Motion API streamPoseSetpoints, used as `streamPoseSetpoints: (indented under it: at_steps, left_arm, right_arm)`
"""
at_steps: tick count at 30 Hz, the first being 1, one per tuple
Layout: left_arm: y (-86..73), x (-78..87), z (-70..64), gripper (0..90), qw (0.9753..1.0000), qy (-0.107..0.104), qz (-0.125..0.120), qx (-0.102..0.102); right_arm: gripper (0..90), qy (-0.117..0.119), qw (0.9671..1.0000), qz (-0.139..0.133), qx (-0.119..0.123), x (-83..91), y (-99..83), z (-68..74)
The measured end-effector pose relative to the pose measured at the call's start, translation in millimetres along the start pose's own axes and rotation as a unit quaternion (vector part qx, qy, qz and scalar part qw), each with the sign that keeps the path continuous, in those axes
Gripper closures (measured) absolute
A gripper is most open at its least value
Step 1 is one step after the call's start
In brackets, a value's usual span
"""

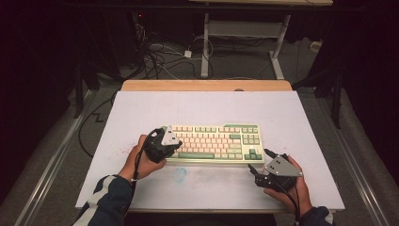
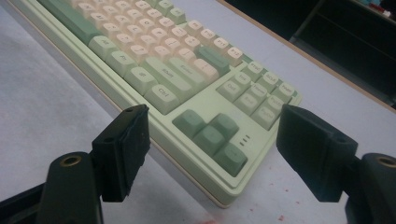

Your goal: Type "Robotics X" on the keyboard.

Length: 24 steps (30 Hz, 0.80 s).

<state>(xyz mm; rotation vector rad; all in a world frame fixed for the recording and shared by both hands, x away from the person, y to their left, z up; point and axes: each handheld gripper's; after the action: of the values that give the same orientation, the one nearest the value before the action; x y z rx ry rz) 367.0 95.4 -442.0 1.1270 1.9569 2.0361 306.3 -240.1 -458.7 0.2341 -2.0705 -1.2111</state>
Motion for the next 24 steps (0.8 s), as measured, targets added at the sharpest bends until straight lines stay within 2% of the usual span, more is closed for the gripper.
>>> streamPoseSetpoints:
  at_steps: [6, 13, 21, 24]
  left_arm:
    - [-4.3, -12.6, -7.0, 86.8, 0.9998, -0.005, 0.017, -0.004]
    - [-9.3, -23.4, -10.0, 86.8, 0.9994, -0.005, 0.033, -0.006]
    - [-12.8, -28.9, -9.5, 86.0, 0.9995, 0.003, 0.030, -0.001]
    - [-16.3, -31.0, -9.8, 87.0, 0.9994, 0.003, 0.035, -0.007]
  right_arm:
    - [27.0, -0.006, 1.0000, 0.001, -0.007, 0.1, -1.9, -4.6]
    - [27.1, 0.003, 1.0000, 0.008, 0.003, -2.1, -1.9, -1.7]
    - [27.7, 0.005, 0.9999, 0.012, 0.002, -2.5, -2.5, -2.3]
    - [27.6, 0.007, 0.9999, 0.012, 0.005, -2.6, -2.3, -1.9]
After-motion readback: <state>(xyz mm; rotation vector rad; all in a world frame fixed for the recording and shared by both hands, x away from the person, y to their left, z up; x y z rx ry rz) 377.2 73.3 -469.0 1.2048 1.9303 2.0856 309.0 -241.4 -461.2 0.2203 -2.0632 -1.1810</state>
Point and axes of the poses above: each handheld gripper's, and its own axes: x roughly backward along the jaws, y roughly out of its top, z roughly to its left, and after that the axes turned 7 degrees about y, right-handed
